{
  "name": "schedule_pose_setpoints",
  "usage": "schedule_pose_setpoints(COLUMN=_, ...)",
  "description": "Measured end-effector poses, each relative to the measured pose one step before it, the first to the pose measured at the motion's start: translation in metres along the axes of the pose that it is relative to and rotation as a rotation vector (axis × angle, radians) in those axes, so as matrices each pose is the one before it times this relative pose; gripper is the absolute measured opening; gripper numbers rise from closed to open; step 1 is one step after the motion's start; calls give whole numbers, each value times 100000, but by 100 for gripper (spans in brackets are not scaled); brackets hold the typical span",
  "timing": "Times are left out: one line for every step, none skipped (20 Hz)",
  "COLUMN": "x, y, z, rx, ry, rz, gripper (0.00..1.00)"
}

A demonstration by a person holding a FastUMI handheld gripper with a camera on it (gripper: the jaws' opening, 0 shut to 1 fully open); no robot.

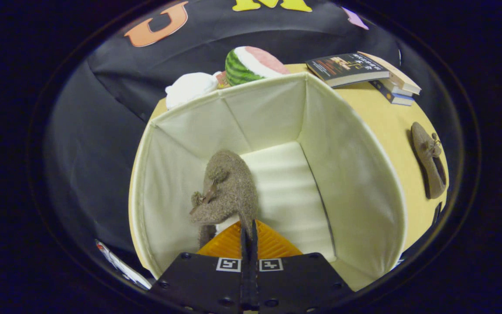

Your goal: Open the storage box then place both shoes into the box .Put the left shoe in first, then the right shoe, with the right side of both shoes facing outward in a uniform manner.

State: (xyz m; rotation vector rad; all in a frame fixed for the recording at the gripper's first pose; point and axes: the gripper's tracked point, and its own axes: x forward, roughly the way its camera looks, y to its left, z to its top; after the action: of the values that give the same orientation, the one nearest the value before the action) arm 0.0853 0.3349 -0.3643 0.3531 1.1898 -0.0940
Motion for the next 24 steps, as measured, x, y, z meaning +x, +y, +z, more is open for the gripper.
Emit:
schedule_pose_setpoints(x=480, y=109, z=-372, rx=-715, ry=1539, rz=-190, gripper=3)
schedule_pose_setpoints(x=27, y=204, z=-340, rx=-450, ry=1834, rz=307, gripper=3)
schedule_pose_setpoints(x=459, y=150, z=-372, rx=-436, ry=2057, rz=586, gripper=8)
schedule_pose_setpoints(x=473, y=-75, z=-388, rx=-452, ry=941, rz=-244, gripper=14)
schedule_pose_setpoints(x=-623, y=203, z=249, rx=-292, ry=132, rz=1249, gripper=21)
schedule_pose_setpoints(x=157, y=-50, z=163, rx=-1047, ry=-548, rz=-29, gripper=31)
schedule_pose_setpoints(x=-537, y=281, z=140, rx=-1285, ry=-1485, rz=569, gripper=38)
schedule_pose_setpoints(x=-419, y=74, z=192, rx=-2030, ry=-1530, rz=-71, gripper=42)
schedule_pose_setpoints(x=-573, y=66, z=167, rx=-1808, ry=-1797, rz=565, gripper=46)
schedule_pose_setpoints(x=-592, y=-63, z=80, rx=-1665, ry=-1785, rz=2, gripper=47)
schedule_pose_setpoints(x=-785, y=-97, z=121, rx=-1554, ry=-2007, rz=14, gripper=54)
schedule_pose_setpoints(x=-1007, y=120, z=407, rx=-966, ry=-3471, rz=710, gripper=60)
schedule_pose_setpoints(x=-977, y=-22, z=476, rx=-1681, ry=-3326, rz=131, gripper=67)
schedule_pose_setpoints(x=-1046, y=-109, z=540, rx=-1821, ry=-3512, rz=301, gripper=70)
schedule_pose_setpoints(x=-1283, y=-103, z=846, rx=-1582, ry=-3593, rz=344, gripper=74)
schedule_pose_setpoints(x=-1100, y=-142, z=790, rx=-1101, ry=-3522, rz=681, gripper=78)
schedule_pose_setpoints(x=-1371, y=-332, z=791, rx=-1067, ry=-3555, rz=317, gripper=85)
schedule_pose_setpoints(x=-1305, y=-512, z=851, rx=-558, ry=-3976, rz=49, gripper=88)
schedule_pose_setpoints(x=-1205, y=-649, z=764, rx=-235, ry=-3905, rz=64, gripper=92)
schedule_pose_setpoints(x=-1092, y=-634, z=695, rx=-480, ry=-3327, rz=169, gripper=93)
schedule_pose_setpoints(x=-984, y=-732, z=658, rx=-732, ry=-2671, rz=277, gripper=96)
schedule_pose_setpoints(x=-1072, y=-891, z=520, rx=-626, ry=-2031, rz=346, gripper=96)
schedule_pose_setpoints(x=-1028, y=-897, z=486, rx=-179, ry=-2131, rz=972, gripper=96)
schedule_pose_setpoints(x=-928, y=-1150, z=595, rx=-81, ry=-2559, rz=355, gripper=96)
